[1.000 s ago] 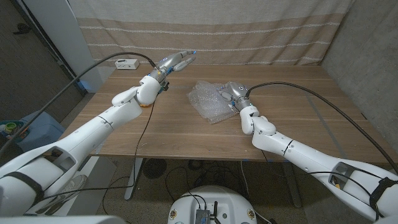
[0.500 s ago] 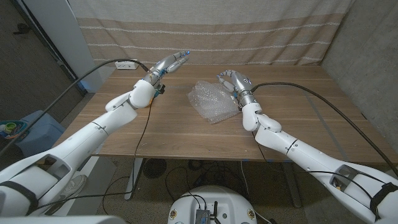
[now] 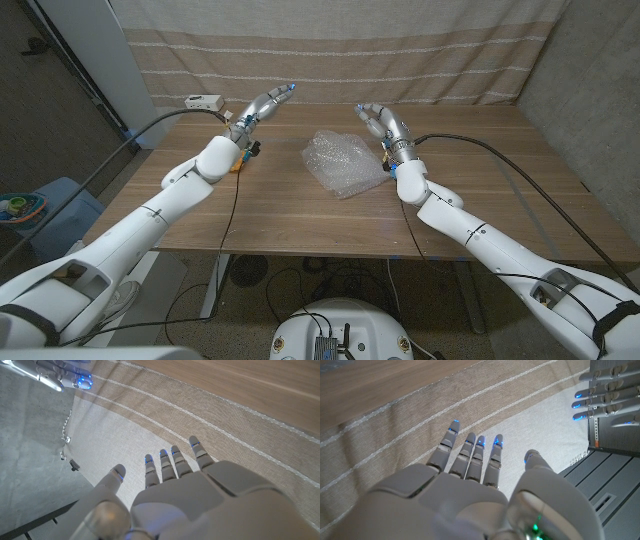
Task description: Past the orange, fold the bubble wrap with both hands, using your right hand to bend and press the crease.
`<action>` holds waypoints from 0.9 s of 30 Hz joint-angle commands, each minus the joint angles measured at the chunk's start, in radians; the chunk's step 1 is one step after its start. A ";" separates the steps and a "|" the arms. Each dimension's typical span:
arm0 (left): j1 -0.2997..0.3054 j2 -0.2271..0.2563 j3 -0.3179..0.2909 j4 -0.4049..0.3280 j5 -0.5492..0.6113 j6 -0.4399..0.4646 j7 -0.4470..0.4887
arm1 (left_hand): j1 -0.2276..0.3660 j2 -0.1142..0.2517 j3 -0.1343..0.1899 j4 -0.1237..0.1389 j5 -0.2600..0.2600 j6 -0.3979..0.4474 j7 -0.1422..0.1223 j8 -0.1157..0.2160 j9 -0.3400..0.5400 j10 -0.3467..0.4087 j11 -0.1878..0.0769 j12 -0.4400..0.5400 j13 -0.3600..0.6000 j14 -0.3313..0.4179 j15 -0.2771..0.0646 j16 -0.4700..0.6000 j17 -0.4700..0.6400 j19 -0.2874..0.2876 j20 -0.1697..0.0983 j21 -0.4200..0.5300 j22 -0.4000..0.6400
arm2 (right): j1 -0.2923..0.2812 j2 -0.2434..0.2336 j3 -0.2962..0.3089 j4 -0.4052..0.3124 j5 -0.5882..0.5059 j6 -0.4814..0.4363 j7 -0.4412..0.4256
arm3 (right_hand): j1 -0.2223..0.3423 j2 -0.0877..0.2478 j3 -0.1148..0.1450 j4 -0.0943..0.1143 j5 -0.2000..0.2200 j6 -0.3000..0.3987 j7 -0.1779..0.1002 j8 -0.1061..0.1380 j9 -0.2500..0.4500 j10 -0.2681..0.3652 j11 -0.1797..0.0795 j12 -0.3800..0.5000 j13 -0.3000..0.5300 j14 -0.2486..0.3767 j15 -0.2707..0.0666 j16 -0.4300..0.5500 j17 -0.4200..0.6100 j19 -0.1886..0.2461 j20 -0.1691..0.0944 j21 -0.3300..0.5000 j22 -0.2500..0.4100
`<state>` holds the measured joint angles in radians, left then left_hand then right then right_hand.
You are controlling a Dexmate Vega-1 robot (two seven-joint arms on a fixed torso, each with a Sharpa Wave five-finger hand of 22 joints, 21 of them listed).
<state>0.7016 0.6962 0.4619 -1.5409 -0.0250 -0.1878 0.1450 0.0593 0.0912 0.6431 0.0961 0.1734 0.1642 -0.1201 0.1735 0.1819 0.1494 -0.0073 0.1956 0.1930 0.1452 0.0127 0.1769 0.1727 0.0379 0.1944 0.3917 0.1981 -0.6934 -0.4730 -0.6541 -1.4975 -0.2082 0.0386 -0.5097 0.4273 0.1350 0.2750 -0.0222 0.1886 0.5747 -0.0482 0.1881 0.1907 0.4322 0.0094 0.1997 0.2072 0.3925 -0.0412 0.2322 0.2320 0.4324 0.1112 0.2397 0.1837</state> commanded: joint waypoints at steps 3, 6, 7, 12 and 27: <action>0.027 -0.030 -0.036 0.069 -0.193 -0.094 -0.077 | 0.009 0.006 -0.001 -0.008 0.000 -0.005 -0.001 0.002 -0.001 -0.005 -0.002 -0.002 0.004 -0.008 0.003 0.000 0.002 0.002 0.000 -0.002 0.001 | 0.004 0.010 0.082 0.080 0.254 0.219 0.176 | 0.006 -0.009 0.006 -0.011 -0.003 -0.003 0.013 -0.001 0.003 -0.003 0.010 -0.001 0.001 -0.001 -0.003 -0.004 0.001 -0.004 0.005 -0.007 0.002; 0.018 -0.036 -0.032 0.099 -0.207 -0.117 -0.098 | 0.009 0.006 -0.001 -0.008 0.000 -0.005 0.000 0.003 -0.001 -0.005 0.001 -0.001 0.004 -0.009 0.003 0.000 0.002 0.002 -0.001 -0.002 0.001 | 0.014 0.010 0.093 0.106 0.316 0.256 0.245 | 0.001 -0.011 0.007 -0.013 -0.003 -0.028 0.017 -0.006 0.003 -0.019 0.021 -0.006 0.002 -0.012 0.003 -0.008 0.002 -0.006 0.009 -0.009 0.002; 0.015 -0.038 -0.030 0.110 -0.212 -0.123 -0.106 | 0.009 0.006 -0.001 -0.009 0.000 -0.006 0.000 0.003 -0.001 -0.006 0.000 -0.001 0.004 -0.009 0.003 0.000 0.002 0.002 -0.001 -0.002 0.001 | 0.015 0.012 0.098 0.112 0.333 0.262 0.259 | -0.001 -0.011 0.007 -0.013 -0.003 -0.033 0.018 -0.007 0.003 -0.024 0.021 -0.007 0.002 -0.013 0.004 -0.008 0.003 -0.006 0.009 -0.010 0.002; -0.004 -0.046 -0.023 0.162 -0.238 -0.157 -0.146 | 0.009 0.006 0.000 -0.009 0.000 -0.006 0.000 0.004 -0.002 -0.006 0.003 0.000 0.003 -0.012 0.003 0.000 0.002 0.001 -0.002 -0.003 0.002 | 0.018 0.026 0.117 0.137 0.404 0.289 0.309 | -0.009 -0.015 0.005 -0.013 -0.004 -0.044 0.022 -0.008 0.003 -0.031 0.026 -0.008 0.002 -0.010 0.014 -0.006 0.004 -0.001 0.011 -0.009 0.002; -0.095 -0.068 -0.010 0.414 -0.356 -0.255 -0.348 | 0.010 0.007 0.003 -0.012 0.001 -0.005 0.008 0.007 -0.002 -0.007 0.004 0.002 0.003 -0.014 0.003 0.002 0.002 0.001 -0.002 -0.005 0.002 | -0.007 0.027 0.181 0.025 0.414 0.173 0.171 | -0.036 -0.035 -0.002 -0.017 -0.003 -0.026 0.049 0.008 0.003 0.003 0.042 0.009 0.003 0.031 0.025 0.009 0.005 0.053 0.051 0.005 0.001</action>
<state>0.6642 0.6473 0.4421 -1.2951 -0.2948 -0.3897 -0.0763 0.0592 0.0912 0.6421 0.0893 0.1733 0.1573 -0.1129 0.1735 0.1767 0.1456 -0.0035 0.1956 0.1930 0.1349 0.0123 0.1769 0.1727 0.0378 0.1944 0.3880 0.1979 -0.6719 -0.4382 -0.5104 -1.3618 0.2145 0.3040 -0.2349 0.3977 0.1054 0.2749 -0.0384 0.1847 0.5429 -0.0087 0.1889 0.1908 0.4254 0.0524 0.2037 0.2070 0.4127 -0.0180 0.2371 0.2350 0.4827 0.1534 0.2404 0.1812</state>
